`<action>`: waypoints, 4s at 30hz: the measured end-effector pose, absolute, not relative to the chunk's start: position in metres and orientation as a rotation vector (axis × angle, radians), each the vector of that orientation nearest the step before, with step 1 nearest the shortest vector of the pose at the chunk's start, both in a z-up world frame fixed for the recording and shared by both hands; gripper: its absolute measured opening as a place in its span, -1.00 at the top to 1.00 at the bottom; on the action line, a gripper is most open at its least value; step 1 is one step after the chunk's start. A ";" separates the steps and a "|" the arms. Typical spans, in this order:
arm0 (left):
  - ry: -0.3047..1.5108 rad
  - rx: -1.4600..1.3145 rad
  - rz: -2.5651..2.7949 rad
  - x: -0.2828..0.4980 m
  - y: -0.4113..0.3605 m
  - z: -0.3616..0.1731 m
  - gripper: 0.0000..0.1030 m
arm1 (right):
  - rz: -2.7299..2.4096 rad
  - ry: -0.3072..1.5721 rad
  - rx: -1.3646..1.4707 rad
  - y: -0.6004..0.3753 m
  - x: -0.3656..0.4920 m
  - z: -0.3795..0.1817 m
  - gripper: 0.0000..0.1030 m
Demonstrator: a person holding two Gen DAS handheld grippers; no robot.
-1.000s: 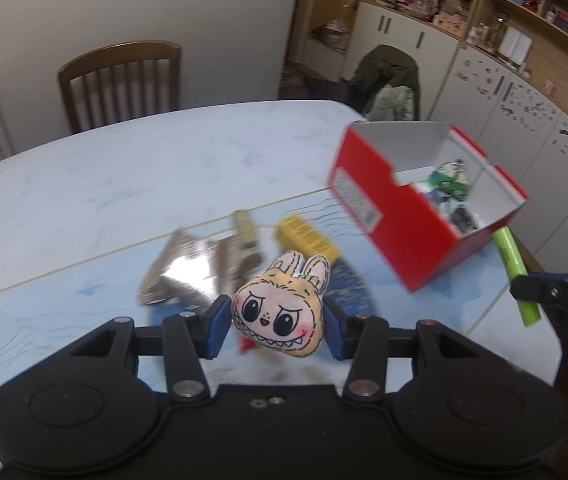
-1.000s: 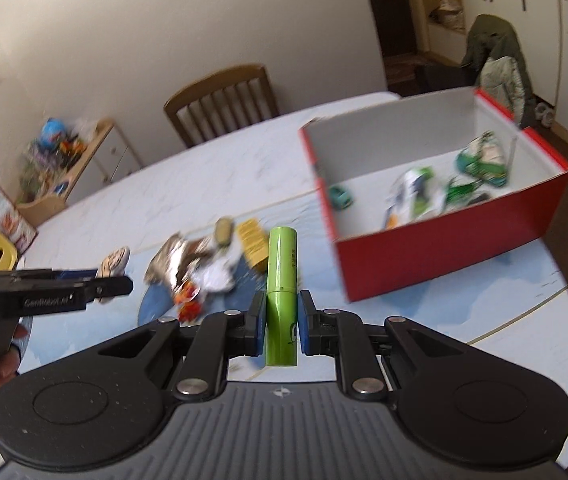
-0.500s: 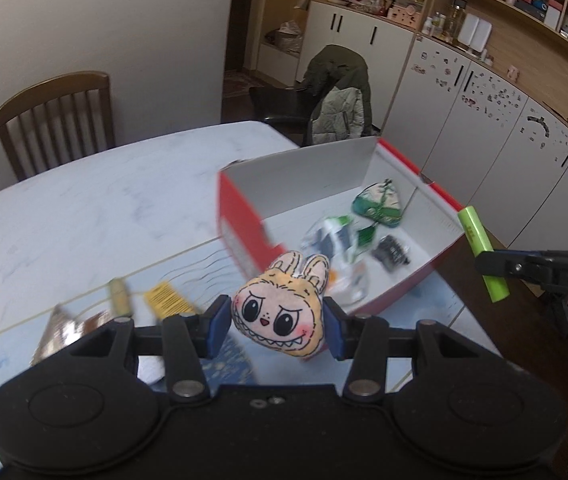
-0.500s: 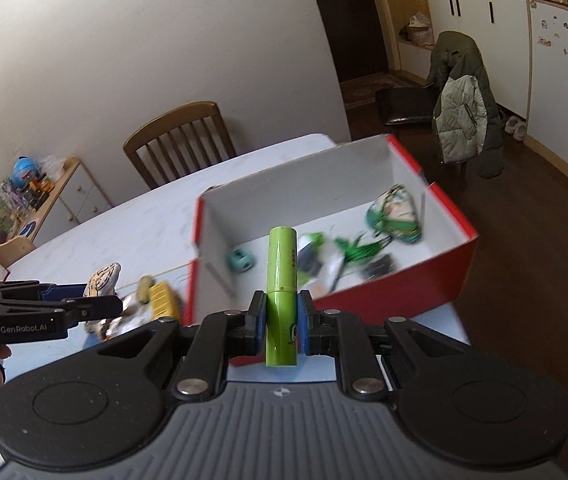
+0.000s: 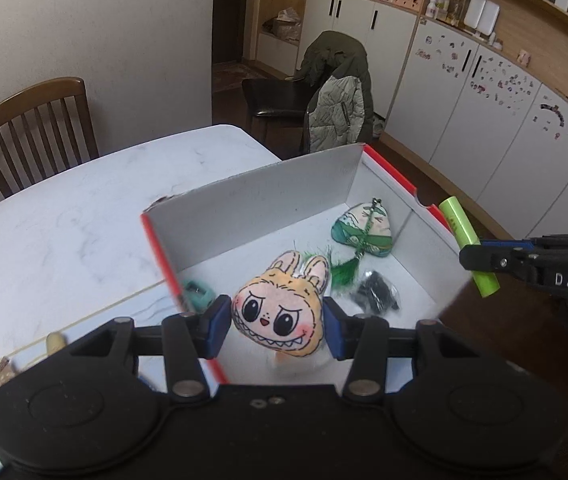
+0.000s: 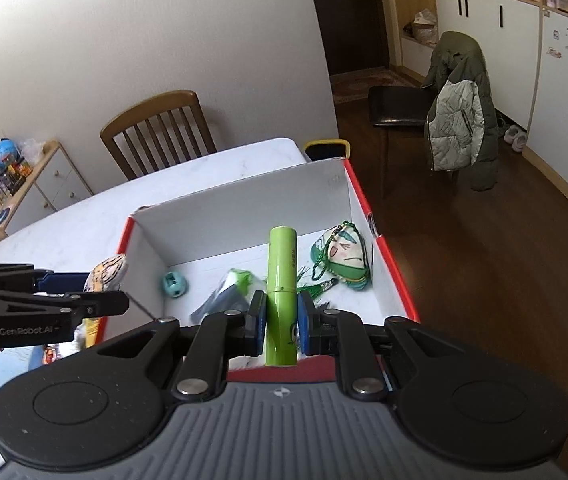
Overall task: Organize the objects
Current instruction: 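Carry the bunny and green tube over the red shoebox and lower them inside, then open both tools to release the bunny and tube, then lift out, then move both tools back over the remaining items on the mat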
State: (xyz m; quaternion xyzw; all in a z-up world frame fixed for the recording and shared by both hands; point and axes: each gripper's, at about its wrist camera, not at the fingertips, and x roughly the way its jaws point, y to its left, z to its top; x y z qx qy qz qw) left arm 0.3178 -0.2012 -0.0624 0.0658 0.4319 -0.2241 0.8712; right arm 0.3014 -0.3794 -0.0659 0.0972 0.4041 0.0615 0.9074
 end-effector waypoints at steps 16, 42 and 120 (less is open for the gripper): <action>0.960 0.266 -0.338 0.378 -0.251 -0.115 0.10 | 0.195 0.946 0.059 -0.374 0.362 -0.118 0.70; 1.192 0.350 -0.266 0.414 -0.262 -0.160 0.04 | 0.247 1.083 0.012 -0.361 0.383 -0.159 0.70; 0.820 0.020 -0.429 0.262 -0.021 -0.020 -0.99 | 0.132 0.722 0.117 -0.226 0.199 -0.030 -0.56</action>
